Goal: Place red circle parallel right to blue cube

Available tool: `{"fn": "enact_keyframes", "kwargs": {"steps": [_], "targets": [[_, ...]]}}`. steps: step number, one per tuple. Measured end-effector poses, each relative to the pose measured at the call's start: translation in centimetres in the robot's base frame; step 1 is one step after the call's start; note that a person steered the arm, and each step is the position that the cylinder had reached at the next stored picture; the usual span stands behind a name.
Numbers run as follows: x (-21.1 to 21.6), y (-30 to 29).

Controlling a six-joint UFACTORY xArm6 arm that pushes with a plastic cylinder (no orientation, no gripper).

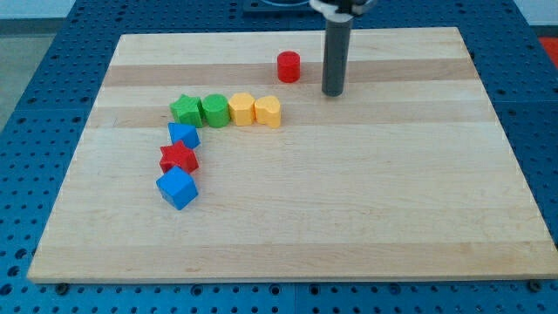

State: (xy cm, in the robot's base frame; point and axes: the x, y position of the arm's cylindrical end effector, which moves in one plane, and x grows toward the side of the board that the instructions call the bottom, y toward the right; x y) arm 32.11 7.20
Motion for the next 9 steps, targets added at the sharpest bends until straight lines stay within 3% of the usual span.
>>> {"fn": "enact_keyframes", "kwargs": {"steps": [1, 2, 3, 4, 5, 7, 8, 9], "targets": [[-6.7, -1.1], [-8.6, -6.2], [-7.3, -10.3], [-6.6, -10.3], [-4.2, -7.6], [12.1, -1.6], [13.4, -1.6], [11.4, -1.6]]}}
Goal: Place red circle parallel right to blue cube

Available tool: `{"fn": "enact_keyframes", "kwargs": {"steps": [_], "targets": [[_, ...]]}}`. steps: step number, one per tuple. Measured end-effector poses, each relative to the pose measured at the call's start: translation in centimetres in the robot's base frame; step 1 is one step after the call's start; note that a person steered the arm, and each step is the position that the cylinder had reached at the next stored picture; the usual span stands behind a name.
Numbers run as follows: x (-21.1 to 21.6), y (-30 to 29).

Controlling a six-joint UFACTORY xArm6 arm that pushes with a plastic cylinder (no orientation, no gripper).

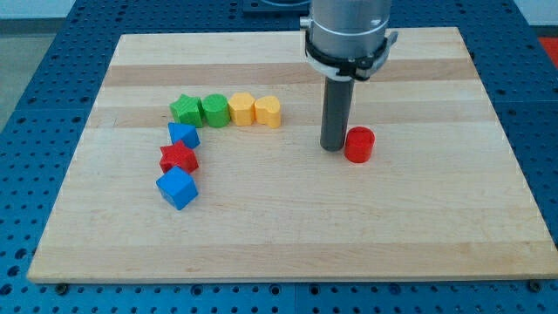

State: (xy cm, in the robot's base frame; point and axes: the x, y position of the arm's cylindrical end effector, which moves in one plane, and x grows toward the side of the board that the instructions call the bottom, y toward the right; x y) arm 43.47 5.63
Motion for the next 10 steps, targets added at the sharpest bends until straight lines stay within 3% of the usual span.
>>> {"fn": "enact_keyframes", "kwargs": {"steps": [1, 2, 6, 7, 8, 9, 10], "targets": [[-6.5, 0.0], [-5.7, 4.6], [12.5, 3.5], [12.5, 3.6], [8.8, 8.6], [3.2, 9.1], [2.2, 4.2]]}}
